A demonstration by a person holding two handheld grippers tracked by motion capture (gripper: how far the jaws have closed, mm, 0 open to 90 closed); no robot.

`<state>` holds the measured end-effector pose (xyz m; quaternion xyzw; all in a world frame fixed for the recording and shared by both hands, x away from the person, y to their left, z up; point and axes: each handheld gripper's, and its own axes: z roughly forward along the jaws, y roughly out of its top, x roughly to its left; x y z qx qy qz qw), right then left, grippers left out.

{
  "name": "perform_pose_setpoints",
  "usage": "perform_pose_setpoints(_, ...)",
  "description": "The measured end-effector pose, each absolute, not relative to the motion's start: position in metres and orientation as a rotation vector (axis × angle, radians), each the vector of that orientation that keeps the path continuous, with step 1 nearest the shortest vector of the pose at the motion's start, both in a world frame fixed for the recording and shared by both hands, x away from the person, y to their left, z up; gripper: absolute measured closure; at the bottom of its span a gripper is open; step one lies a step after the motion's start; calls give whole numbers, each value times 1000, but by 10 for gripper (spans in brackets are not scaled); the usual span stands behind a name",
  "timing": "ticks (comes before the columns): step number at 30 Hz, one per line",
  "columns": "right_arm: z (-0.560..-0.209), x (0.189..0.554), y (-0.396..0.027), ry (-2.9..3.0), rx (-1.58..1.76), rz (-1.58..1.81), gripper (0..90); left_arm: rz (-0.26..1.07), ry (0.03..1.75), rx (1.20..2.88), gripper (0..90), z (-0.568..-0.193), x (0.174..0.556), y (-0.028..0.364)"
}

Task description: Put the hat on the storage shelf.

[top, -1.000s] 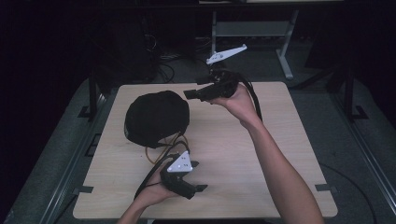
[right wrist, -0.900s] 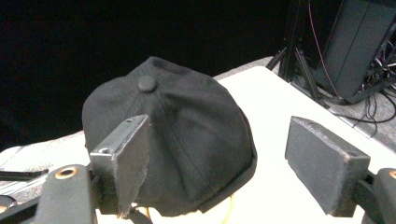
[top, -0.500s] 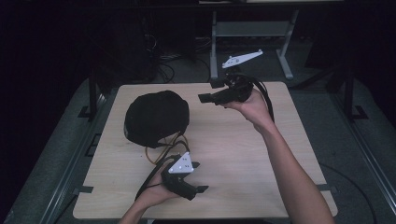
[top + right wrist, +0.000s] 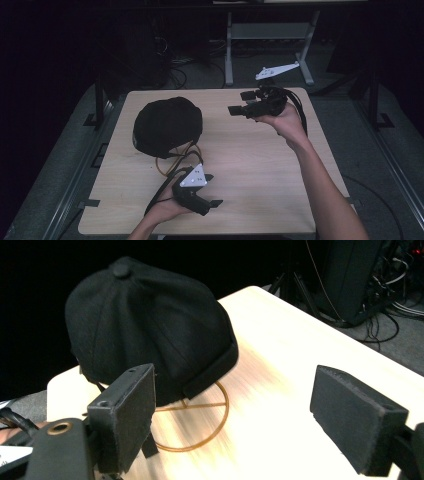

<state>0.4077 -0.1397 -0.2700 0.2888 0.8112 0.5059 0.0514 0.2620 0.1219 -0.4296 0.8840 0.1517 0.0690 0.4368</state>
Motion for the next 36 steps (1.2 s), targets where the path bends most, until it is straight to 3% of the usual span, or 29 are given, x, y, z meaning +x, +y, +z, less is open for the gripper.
perform_pose_setpoints(36,-299,384,-202,2447,988,1481,165,178,371,2208,184,-429,261,123)
